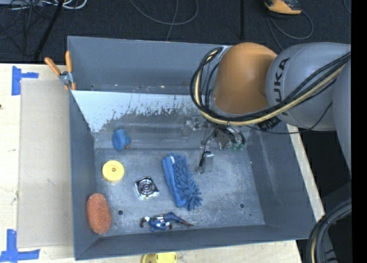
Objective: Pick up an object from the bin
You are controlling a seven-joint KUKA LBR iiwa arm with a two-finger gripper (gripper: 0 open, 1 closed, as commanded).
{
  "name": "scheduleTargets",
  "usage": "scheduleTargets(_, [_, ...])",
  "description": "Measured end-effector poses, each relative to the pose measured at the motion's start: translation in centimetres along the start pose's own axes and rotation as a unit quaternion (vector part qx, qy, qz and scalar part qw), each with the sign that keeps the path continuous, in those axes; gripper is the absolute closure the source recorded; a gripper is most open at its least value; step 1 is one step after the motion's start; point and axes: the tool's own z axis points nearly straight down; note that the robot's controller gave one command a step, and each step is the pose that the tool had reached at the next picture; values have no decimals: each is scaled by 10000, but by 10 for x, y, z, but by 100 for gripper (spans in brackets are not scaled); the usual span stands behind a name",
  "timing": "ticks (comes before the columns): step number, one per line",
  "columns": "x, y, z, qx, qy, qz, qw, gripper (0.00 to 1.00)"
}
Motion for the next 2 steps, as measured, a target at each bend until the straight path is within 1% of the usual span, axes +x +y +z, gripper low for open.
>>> scheduleTargets(1, [-4, 27, 16, -22, 63, -518, 9986, 0])
scheduleTargets(2, [-9, 37, 23, -13, 42, -221, 9997, 0])
